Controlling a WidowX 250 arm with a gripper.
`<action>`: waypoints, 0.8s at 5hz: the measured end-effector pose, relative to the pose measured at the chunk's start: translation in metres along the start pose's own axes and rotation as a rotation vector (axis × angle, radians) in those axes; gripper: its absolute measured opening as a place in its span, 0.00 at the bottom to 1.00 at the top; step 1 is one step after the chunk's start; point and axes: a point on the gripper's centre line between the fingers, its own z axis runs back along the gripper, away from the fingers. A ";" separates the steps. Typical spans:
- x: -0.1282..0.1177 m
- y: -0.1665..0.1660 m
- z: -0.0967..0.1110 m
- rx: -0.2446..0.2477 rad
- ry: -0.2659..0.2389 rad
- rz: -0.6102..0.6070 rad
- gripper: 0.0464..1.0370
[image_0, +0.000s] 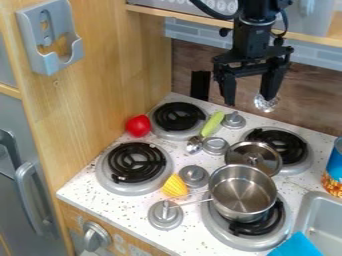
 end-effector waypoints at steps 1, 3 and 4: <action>-0.004 0.003 -0.019 0.039 0.032 -0.001 0.97; -0.003 0.005 -0.025 0.044 0.036 0.010 0.97; -0.001 0.036 -0.042 0.036 0.016 0.170 0.97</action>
